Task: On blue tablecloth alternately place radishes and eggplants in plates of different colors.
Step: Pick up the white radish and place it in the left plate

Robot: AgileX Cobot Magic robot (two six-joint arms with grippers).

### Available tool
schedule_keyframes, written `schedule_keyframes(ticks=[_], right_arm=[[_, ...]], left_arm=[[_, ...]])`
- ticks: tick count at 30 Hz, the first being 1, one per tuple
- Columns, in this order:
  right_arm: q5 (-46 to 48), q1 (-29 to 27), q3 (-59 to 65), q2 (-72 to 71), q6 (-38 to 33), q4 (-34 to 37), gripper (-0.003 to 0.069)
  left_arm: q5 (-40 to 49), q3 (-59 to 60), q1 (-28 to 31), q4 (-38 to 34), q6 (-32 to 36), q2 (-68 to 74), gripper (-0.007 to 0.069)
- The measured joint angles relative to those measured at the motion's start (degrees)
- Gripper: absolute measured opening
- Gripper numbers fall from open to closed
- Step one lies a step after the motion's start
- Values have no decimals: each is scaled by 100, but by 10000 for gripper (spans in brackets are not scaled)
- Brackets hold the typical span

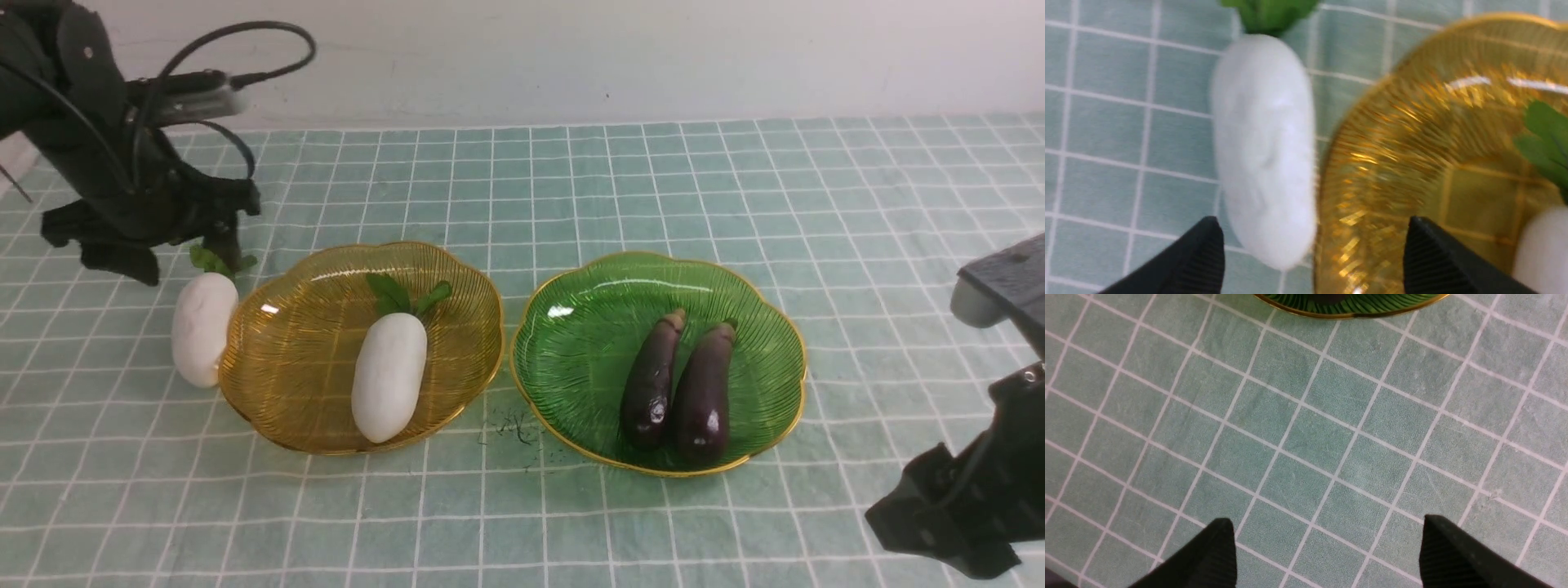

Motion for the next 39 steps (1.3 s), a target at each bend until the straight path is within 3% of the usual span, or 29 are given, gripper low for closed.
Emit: schedule_keyframes(ticks=[4, 17, 21, 24, 28, 32, 39], right_arm=[[0, 0, 0, 0, 0, 92, 538], [0, 0, 0, 0, 0, 92, 536], [0, 0, 0, 0, 0, 92, 536], [0, 0, 0, 0, 0, 92, 536], [0, 0, 0, 0, 0, 92, 536], [0, 0, 0, 0, 0, 92, 536], [-17, 0, 0, 0, 0, 92, 536]], left_arm=[[-167, 0, 286, -33, -206, 283, 530], [-614, 0, 321, -234, -182, 914, 528], [-614, 0, 321, -234, -29, 964, 496], [-614, -11, 321, -234, 151, 983, 421], [-592, -43, 321, -229, 314, 1001, 419], [-385, -123, 321, -222, 347, 995, 419], [978, -856, 321, -414, 742, 239, 419]])
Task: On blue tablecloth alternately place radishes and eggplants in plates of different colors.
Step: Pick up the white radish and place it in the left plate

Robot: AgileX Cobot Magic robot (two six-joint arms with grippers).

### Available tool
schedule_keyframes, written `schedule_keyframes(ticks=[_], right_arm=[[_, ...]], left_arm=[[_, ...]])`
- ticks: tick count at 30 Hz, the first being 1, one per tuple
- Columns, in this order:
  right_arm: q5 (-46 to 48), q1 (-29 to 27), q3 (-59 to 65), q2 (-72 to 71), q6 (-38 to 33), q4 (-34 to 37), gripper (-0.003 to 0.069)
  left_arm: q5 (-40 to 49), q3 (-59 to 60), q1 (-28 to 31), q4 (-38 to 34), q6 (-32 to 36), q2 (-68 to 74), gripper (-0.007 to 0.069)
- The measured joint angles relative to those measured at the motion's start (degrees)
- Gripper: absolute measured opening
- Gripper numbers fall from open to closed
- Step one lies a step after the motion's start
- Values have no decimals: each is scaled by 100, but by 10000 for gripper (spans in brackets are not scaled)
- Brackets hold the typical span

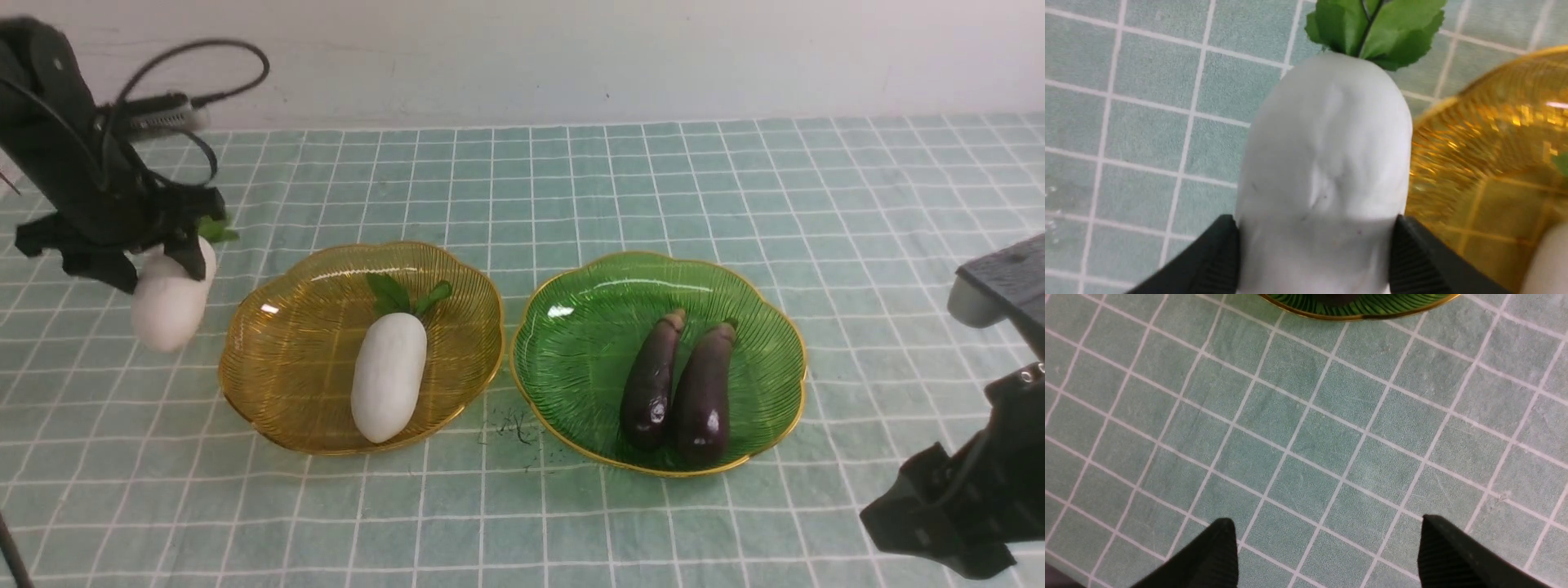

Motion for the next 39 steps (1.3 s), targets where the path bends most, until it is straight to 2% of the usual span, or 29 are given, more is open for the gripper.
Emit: schedule_keyframes(ticks=[3, 10, 14, 23, 25, 32, 33, 36, 39], right_arm=[[-5, 0, 0, 0, 0, 0, 536], [73, 0, 0, 0, 0, 0, 536], [86, 0, 0, 0, 0, 0, 536], [-63, 0, 0, -11, 0, 46, 525], [-8, 0, 0, -68, -1, 77, 501], [559, 0, 0, -851, -7, 79, 279], [643, 0, 0, -1041, 10, 61, 222], [713, 0, 12, -1727, 125, -30, 121], [726, 0, 63, -2157, 207, -132, 68]], left_arm=[[472, -33, -28, -403, 139, -367, 419], [545, 549, -367, -711, 383, -422, 419], [558, 867, -894, -517, 277, -162, 419], [550, 872, -1475, 11, 16, 118, 419], [530, 872, -1553, 11, 16, 124, 419], [374, 872, -1657, 21, 16, 124, 478], [368, 872, -1657, 35, 16, 124, 489], [362, 872, -1657, 47, 16, 124, 505], [362, 872, -1657, 47, 16, 124, 507]])
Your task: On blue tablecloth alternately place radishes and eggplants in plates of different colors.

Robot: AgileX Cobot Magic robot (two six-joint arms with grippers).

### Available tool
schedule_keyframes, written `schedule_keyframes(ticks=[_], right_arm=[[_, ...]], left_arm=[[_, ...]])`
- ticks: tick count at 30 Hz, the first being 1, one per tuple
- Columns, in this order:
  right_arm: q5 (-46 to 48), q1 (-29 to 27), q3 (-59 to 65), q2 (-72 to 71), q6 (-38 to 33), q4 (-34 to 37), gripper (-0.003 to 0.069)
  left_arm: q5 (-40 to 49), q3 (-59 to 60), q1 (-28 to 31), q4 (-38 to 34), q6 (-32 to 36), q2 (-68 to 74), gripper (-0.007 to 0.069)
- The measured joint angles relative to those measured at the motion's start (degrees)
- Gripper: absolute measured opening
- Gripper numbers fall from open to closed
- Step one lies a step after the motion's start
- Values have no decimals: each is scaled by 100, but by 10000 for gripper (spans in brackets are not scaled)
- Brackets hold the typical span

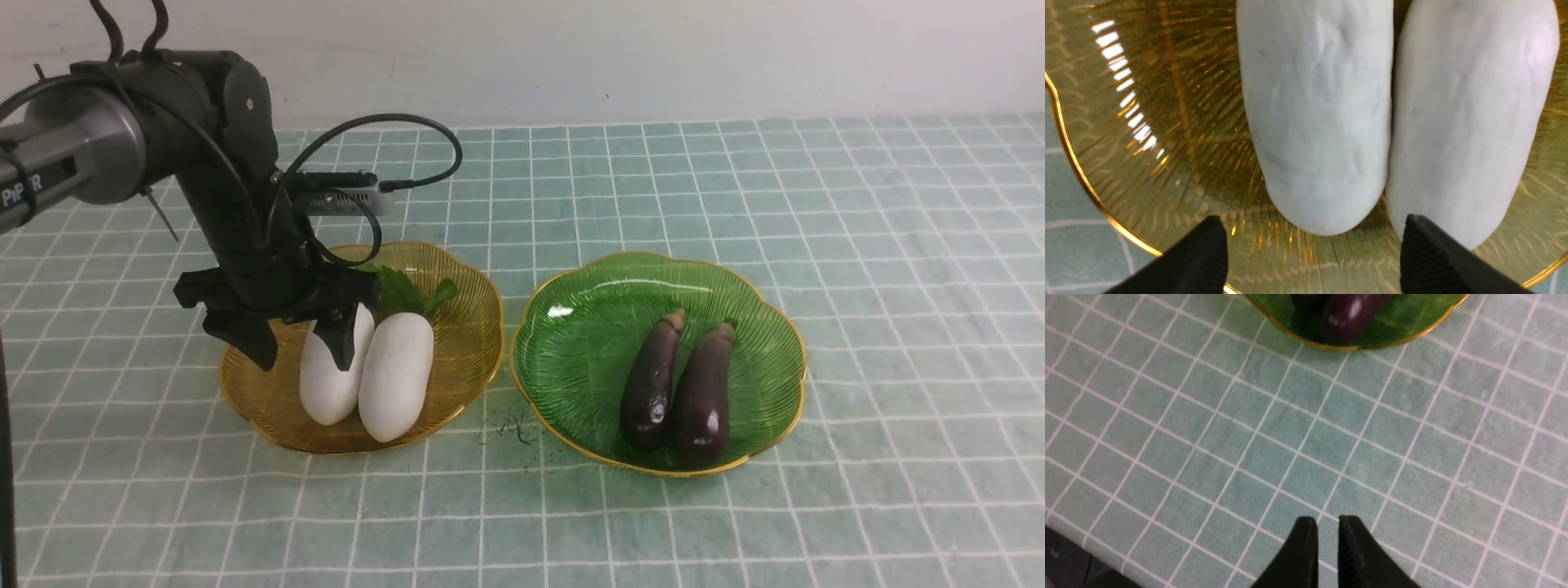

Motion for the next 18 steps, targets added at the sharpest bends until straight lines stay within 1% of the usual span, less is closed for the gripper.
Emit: schedule_keyframes(ticks=[1, 2, 4, 5, 6, 7, 9, 14, 16, 18], right_arm=[[11, 0, 133, -712, 83, -167, 19], [-48, 0, 231, -1022, 93, -252, 5], [-370, 0, 498, -1589, 116, -415, -8], [-714, 0, 791, -1962, 168, -500, -12], [-848, 0, 838, -2080, 189, -511, -13], [-1220, 0, 1146, -2417, 248, -556, -13], [-2265, 0, 1814, -2945, 379, -585, -14], [-3880, 0, 2772, -3331, 394, -584, -14], [-4238, 0, 2919, -3336, 394, -571, -14], [-4334, 0, 2932, -3336, 394, -559, -14]], left_arm=[[0, 0, 0, 0, 0, 0, 507], [0, 0, 0, 6, 0, 0, 507], [0, 0, 0, 5, 0, 0, 507], [0, 0, 0, 5, 0, 0, 507], [0, 0, 0, 5, 0, 0, 507], [0, 0, 0, 5, 0, 0, 507], [0, 0, 0, 5, 0, 0, 506], [0, 0, 0, 5, 0, 0, 498], [0, 0, 0, 5, 0, 0, 496], [0, 0, 0, 5, 0, 0, 496]])
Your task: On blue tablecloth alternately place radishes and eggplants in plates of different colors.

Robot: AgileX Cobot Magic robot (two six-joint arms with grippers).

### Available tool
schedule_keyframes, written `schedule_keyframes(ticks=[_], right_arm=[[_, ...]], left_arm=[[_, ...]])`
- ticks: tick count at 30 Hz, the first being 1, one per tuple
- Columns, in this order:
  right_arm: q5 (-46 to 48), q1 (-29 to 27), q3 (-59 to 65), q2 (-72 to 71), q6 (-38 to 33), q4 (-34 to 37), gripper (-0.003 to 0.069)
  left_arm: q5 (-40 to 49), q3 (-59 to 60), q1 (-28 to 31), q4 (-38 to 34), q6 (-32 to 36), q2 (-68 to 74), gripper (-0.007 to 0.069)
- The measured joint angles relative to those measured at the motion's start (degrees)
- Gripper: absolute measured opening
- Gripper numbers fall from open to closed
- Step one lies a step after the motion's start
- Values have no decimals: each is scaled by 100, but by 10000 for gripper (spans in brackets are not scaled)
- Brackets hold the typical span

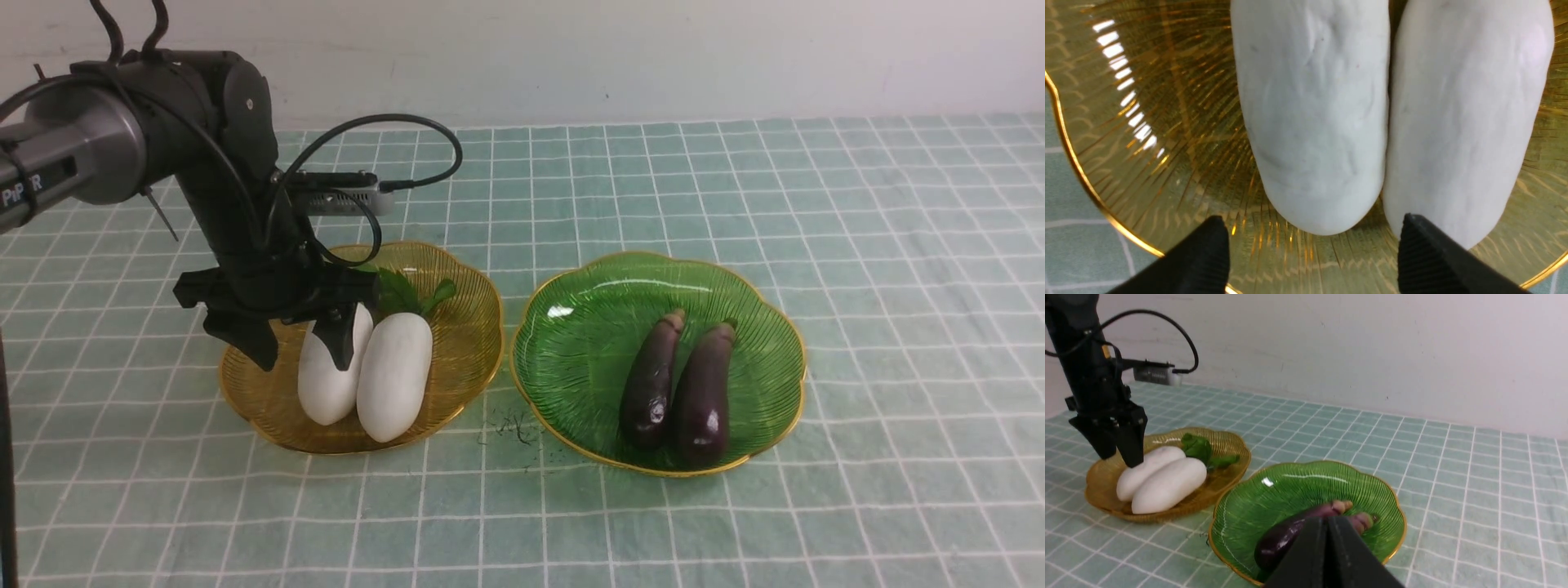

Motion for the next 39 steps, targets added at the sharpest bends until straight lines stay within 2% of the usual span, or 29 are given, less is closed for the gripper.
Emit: schedule_keyframes(ticks=[4, 7, 11, 12, 15, 17, 21, 30, 33, 39], right_arm=[[-79, 0, 7, 0, 0, 5, -14], [-79, 0, 7, 0, 0, 5, -14], [-69, 0, 7, 0, 0, 5, -15], [-69, 0, 7, 0, 0, 5, -15], [-67, 0, 7, 0, 0, 5, -15], [-67, 0, 7, 0, 0, 5, -15], [-67, 0, 7, 0, 0, 5, -15], [-120, -43, 277, -305, 0, 11, -15], [-176, -279, 573, -463, 0, 11, -15], [-193, -1184, 1345, -813, 0, 11, -15]], left_arm=[[5, 0, 0, 0, 6, 0, 491], [31, 0, 0, 0, 19, 0, 443], [49, 0, 0, 95, 26, 0, 288], [49, 0, 0, 179, 26, 0, 213], [61, 0, 0, 319, 31, 0, 65], [67, 0, 0, 371, 42, 0, 16], [84, 0, 0, 397, 49, 0, -7], [88, 0, 0, 409, 61, 0, -8], [88, 0, 0, 409, 56, 0, -8], [88, 0, 0, 409, 62, -5, -8]])
